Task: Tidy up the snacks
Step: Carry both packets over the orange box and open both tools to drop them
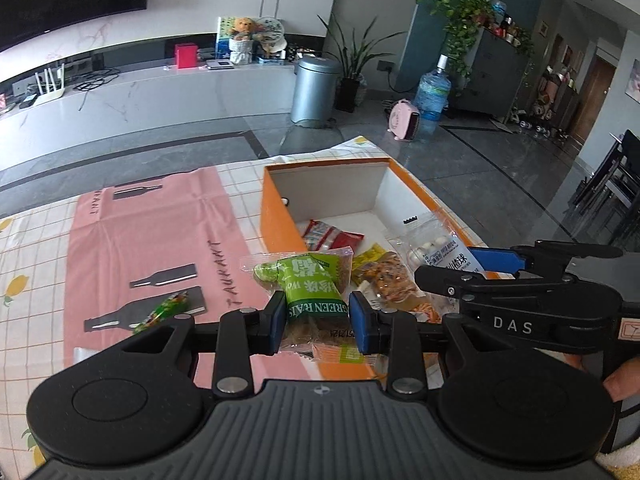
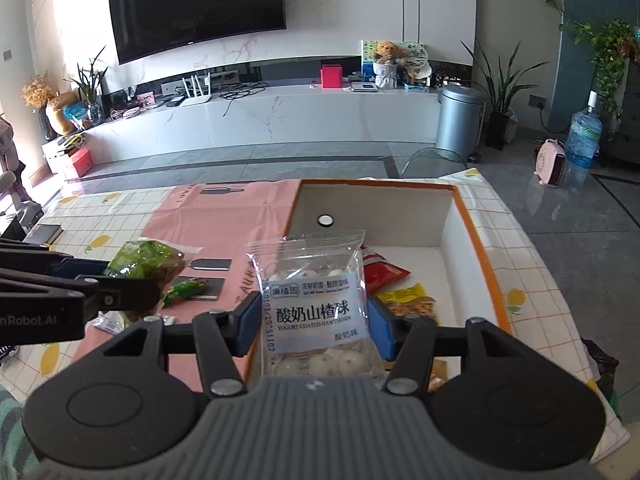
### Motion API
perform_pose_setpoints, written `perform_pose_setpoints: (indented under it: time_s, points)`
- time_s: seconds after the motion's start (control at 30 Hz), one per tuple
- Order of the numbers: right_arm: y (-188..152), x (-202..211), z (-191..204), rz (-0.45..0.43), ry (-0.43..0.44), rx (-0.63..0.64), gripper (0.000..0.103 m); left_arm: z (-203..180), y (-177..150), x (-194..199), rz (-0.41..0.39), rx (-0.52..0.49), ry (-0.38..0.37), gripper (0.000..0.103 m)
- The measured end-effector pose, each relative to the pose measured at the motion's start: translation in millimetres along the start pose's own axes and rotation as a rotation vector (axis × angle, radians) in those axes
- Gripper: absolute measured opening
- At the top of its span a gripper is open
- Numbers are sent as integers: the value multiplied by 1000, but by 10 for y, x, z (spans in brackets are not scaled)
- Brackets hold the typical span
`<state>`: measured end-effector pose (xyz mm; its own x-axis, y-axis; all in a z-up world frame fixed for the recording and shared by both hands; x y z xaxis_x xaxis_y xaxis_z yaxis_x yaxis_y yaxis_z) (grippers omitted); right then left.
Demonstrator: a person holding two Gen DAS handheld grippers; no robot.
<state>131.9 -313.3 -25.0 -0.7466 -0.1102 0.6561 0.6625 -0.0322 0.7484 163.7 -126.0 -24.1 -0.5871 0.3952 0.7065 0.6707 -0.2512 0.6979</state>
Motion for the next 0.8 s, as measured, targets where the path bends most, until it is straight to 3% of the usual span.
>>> perform_pose_setpoints:
  time_s: [0.3, 0.63, 0.8]
  points:
    - [47, -193, -613, 121, 5, 31, 54, -493, 146, -492, 76, -220, -69, 37]
    - [108, -783, -811, 254, 68, 70, 54, -695, 182, -1094, 207, -456, -37, 37]
    - [127, -1097, -848, 321, 56, 118, 54, -747, 163, -1349, 267, -584, -16, 38]
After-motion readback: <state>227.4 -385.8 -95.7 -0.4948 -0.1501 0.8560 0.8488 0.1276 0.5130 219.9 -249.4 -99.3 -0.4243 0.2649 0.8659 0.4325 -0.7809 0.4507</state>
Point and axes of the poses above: each gripper's, at about its wrist camera, not at the fingertips, and x roughly against the way its jaws point, z to its left, y to its top, the point moved 2 cm from there along -x, roughly the way its jaws point, and after that the axes turned 4 degrees about y, right-handed, at the moved point
